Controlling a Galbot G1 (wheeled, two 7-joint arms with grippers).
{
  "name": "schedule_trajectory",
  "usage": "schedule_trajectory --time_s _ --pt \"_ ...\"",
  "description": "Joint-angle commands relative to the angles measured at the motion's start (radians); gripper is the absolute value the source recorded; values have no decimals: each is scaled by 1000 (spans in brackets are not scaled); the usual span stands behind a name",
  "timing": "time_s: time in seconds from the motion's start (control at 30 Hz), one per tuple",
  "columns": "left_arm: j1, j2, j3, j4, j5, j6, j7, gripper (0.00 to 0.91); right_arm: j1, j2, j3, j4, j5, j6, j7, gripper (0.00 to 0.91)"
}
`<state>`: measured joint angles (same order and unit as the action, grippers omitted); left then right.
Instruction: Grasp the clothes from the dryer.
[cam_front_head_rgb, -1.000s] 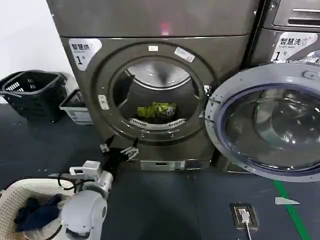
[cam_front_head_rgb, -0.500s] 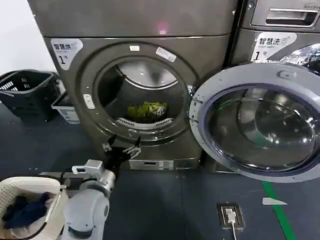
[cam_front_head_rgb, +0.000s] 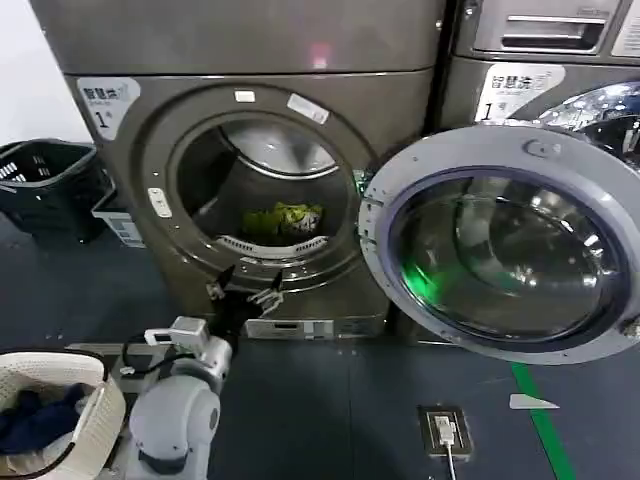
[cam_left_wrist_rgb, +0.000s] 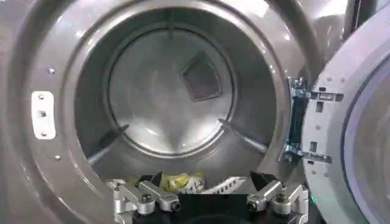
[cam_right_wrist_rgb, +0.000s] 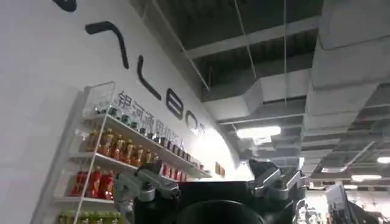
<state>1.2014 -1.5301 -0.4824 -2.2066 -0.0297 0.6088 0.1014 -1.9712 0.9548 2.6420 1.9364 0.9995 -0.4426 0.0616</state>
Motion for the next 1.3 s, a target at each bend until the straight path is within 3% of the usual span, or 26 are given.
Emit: schedule_trajectory --time_s 0.03,0.37,0.83,0.97,1.07,1.3 --pt "-4 0 2 1 0 -1 0 907 -2 2 2 -4 7 41 -9 907" --pt "-4 3 2 6 1 -1 1 907 -6 5 -4 -10 6 96 -10 907" --pt "-4 2 5 10 7 -1 4 907 1 4 -14 -5 6 98 -13 907" --pt "-13 2 3 20 10 -35 9 907 -3 10 -7 9 -21 51 -17 907" --pt "-59 0 -7 73 12 -114 2 907 -6 15 -1 17 -50 51 -52 907" --pt "-239 1 -18 310 17 -143 -14 907 -12 17 20 17 -59 29 -54 907"
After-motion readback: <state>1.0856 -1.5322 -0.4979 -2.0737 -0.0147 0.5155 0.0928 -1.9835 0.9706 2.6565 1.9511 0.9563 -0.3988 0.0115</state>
